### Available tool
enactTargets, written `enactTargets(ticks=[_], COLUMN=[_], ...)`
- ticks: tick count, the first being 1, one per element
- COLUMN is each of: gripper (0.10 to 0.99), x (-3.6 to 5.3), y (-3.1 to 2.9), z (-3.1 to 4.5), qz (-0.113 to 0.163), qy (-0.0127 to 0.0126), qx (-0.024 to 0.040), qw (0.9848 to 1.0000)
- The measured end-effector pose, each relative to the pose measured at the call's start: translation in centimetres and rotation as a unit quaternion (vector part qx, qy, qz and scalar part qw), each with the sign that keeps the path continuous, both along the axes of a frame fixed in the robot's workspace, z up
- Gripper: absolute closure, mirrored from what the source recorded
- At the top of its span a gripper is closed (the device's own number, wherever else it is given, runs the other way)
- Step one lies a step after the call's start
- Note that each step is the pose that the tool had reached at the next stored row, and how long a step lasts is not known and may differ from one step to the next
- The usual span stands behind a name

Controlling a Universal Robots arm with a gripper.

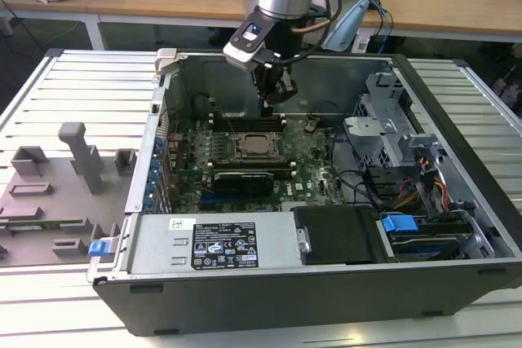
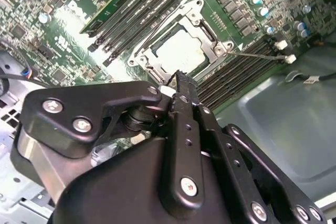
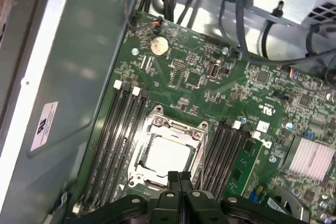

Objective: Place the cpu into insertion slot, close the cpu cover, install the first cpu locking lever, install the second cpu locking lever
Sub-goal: 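Install the first cpu locking lever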

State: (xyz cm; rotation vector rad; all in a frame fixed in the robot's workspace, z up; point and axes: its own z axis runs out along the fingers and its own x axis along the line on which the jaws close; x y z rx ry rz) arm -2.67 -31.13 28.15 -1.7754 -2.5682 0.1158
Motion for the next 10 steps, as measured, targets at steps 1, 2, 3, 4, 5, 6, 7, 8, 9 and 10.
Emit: enactTargets(ticks=[1,2,3,4,5,6,7,8,9,10], gripper=[0.98,0.98,0.98,0.98,0.98,0.98,0.98,0.98,0.98,0.98], x=[0.0,0.0,0.0,0.0,0.0,0.0,0.0,0.0,0.0,0.0], y=[0.0,0.0,0.0,0.0,0.0,0.0,0.0,0.0,0.0,0.0], z=[0.0,0.0,0.0,0.0,0.0,0.0,0.0,0.0,0.0,0.0], qz=[0.005,0.014,0.023,0.027,0.035,0.04,0.044,0.052,0.056,0.061], qy=[0.0,0.0,0.0,0.0,0.0,0.0,0.0,0.0,0.0,0.0], qx=[0.0,0.0,0.0,0.0,0.0,0.0,0.0,0.0,0.0,0.0], qw=[1.0,0.9999,0.9997,0.9996,0.9994,0.9992,0.999,0.9987,0.9984,0.9981])
